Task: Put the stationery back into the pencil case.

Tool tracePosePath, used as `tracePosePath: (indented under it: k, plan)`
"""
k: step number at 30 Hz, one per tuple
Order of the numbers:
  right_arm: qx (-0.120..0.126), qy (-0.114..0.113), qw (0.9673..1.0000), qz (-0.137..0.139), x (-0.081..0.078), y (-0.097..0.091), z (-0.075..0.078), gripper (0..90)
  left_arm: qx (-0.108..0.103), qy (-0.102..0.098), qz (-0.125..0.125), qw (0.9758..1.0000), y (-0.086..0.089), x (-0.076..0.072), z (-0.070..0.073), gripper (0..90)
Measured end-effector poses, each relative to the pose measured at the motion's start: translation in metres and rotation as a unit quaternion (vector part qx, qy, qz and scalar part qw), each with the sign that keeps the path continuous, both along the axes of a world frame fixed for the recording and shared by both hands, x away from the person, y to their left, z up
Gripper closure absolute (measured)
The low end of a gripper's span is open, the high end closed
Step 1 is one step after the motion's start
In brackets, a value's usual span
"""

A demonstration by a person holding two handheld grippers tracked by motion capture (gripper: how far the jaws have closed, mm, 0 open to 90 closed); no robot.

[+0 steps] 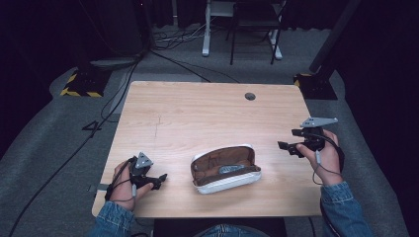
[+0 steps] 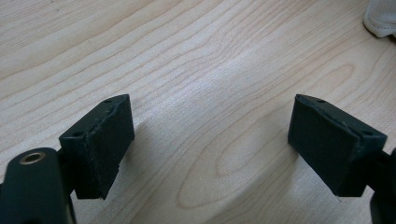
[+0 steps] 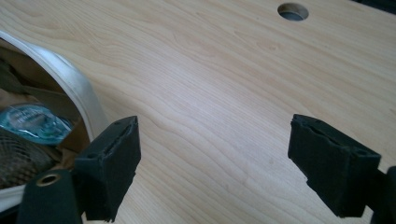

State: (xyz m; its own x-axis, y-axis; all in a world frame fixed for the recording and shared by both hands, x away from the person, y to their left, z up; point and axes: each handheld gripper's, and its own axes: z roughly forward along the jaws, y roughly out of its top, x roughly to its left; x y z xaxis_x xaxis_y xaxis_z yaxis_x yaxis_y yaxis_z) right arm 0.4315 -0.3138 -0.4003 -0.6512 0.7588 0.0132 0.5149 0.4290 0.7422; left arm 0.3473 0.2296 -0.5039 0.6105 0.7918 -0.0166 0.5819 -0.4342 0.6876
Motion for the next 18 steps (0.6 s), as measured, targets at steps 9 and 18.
tracePosePath:
  k: [9, 18]
  plan:
    - [-0.013, 0.0, 0.9997, -0.019, 0.008, -0.012, -0.025, 18.1, -0.002, -0.001, 0.002, 1.0, 0.0, 0.001, 0.0, 14.2]
    - [-0.017, 0.004, 0.9994, -0.031, 0.015, -0.019, -0.053, 18.0, 0.0, 0.002, 0.003, 1.0, -0.001, 0.003, 0.0, 12.7]
